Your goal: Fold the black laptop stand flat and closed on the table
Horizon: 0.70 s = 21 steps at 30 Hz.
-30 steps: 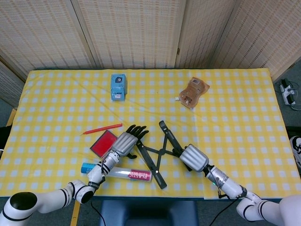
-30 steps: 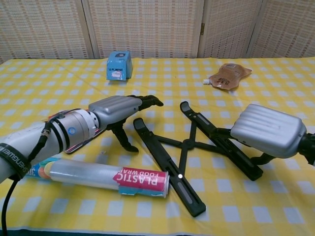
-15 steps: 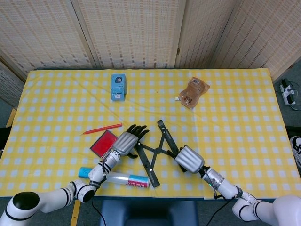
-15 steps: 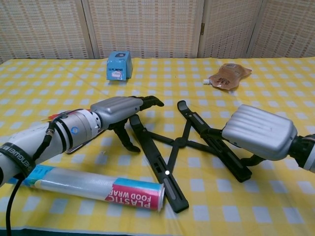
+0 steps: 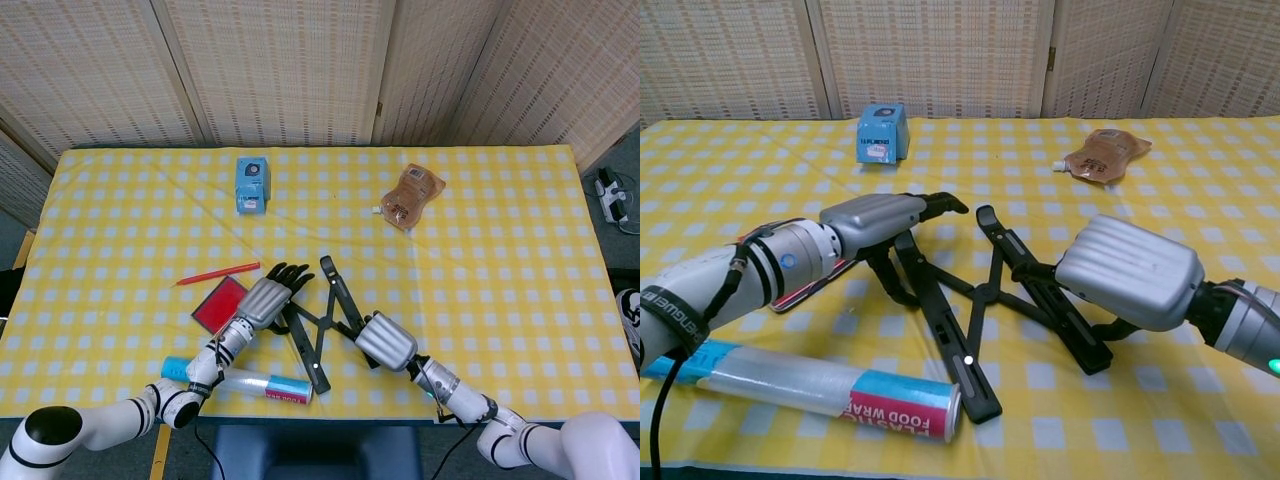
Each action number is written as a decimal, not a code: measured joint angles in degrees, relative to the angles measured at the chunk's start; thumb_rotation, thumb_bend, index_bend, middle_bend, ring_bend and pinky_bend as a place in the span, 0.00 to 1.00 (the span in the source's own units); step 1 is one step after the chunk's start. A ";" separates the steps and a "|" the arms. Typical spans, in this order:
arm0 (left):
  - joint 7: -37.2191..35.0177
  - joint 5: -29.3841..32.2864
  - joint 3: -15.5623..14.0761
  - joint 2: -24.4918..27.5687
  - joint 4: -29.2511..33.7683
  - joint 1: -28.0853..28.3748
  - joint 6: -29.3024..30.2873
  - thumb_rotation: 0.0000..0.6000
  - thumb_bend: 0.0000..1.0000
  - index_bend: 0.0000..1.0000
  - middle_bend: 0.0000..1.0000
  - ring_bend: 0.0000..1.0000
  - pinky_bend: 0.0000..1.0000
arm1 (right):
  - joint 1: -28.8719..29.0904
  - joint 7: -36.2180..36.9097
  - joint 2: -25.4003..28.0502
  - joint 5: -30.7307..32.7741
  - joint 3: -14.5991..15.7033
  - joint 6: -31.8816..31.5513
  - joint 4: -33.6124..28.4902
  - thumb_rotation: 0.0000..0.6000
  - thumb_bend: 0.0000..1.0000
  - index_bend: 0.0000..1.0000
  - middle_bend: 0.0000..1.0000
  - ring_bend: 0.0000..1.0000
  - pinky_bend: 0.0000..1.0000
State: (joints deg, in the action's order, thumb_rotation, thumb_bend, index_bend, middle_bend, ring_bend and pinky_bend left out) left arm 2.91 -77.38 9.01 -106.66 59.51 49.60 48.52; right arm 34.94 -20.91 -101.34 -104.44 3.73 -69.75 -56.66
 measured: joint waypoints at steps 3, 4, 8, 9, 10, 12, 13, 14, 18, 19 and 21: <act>-0.01 0.08 0.08 -0.08 0.10 0.16 -0.06 1.00 0.12 0.00 0.00 0.00 0.00 | 0.32 -0.19 -0.73 -0.22 -0.07 -0.15 0.09 1.00 0.13 0.27 0.71 0.73 0.83; 0.03 0.08 0.08 -0.09 0.14 0.20 -0.08 1.00 0.12 0.00 0.00 0.00 0.00 | 0.45 -0.23 -1.04 -0.29 -0.08 -0.19 0.13 1.00 0.13 0.27 0.71 0.73 0.83; 0.22 0.21 0.13 -0.12 0.33 0.38 -0.19 1.00 0.12 0.00 0.00 0.00 0.00 | 0.81 -0.29 -1.96 -0.50 -0.14 -0.42 0.36 1.00 0.13 0.27 0.71 0.73 0.83; 0.26 0.26 0.17 -0.14 0.34 0.42 -0.22 1.00 0.12 0.00 0.00 0.00 0.00 | 0.89 -0.27 -2.11 -0.52 -0.14 -0.43 0.40 1.00 0.13 0.27 0.71 0.73 0.83; 0.29 0.34 0.22 -0.20 0.35 0.47 -0.26 1.00 0.12 0.00 0.00 0.00 0.00 | 0.97 -0.26 -2.30 -0.53 -0.14 -0.42 0.42 1.00 0.13 0.27 0.71 0.73 0.83; 0.33 0.45 0.30 -0.30 0.37 0.59 -0.37 1.00 0.12 0.00 0.00 0.00 0.00 | 1.13 -0.30 -2.56 -0.54 -0.16 -0.38 0.44 1.00 0.13 0.27 0.71 0.73 0.83; 0.37 0.46 0.34 -0.37 0.43 0.67 -0.37 1.00 0.12 0.00 0.00 0.00 0.00 | 1.24 -0.36 -2.74 -0.56 -0.18 -0.35 0.45 1.00 0.13 0.27 0.71 0.73 0.83; 0.41 0.46 0.36 -0.43 0.49 0.73 -0.36 1.00 0.12 0.00 0.00 0.00 0.00 | 1.32 -0.39 -2.91 -0.58 -0.20 -0.34 0.46 1.00 0.13 0.27 0.71 0.73 0.83; 0.65 0.50 0.40 -0.61 0.82 0.90 -0.36 1.00 0.12 0.00 0.00 0.00 0.00 | 1.77 -0.50 -3.62 -0.60 -0.33 -0.17 0.46 1.00 0.13 0.27 0.71 0.73 0.83; 0.71 0.57 0.44 -0.68 0.94 0.94 -0.37 1.00 0.12 0.00 0.00 0.00 0.00 | 1.93 -0.56 -3.84 -0.63 -0.36 -0.07 0.42 1.00 0.13 0.27 0.71 0.73 0.83; 0.76 0.70 0.55 -0.79 1.04 0.99 -0.32 1.00 0.12 0.00 0.00 0.00 0.00 | 2.19 -0.65 -4.14 -0.72 -0.36 0.04 0.34 1.00 0.13 0.27 0.71 0.73 0.83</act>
State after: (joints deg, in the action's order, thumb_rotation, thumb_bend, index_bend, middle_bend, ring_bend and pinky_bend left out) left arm 3.67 -76.68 9.55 -107.45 60.55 50.59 48.20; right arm 37.13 -21.56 -105.48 -105.16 3.37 -69.71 -56.32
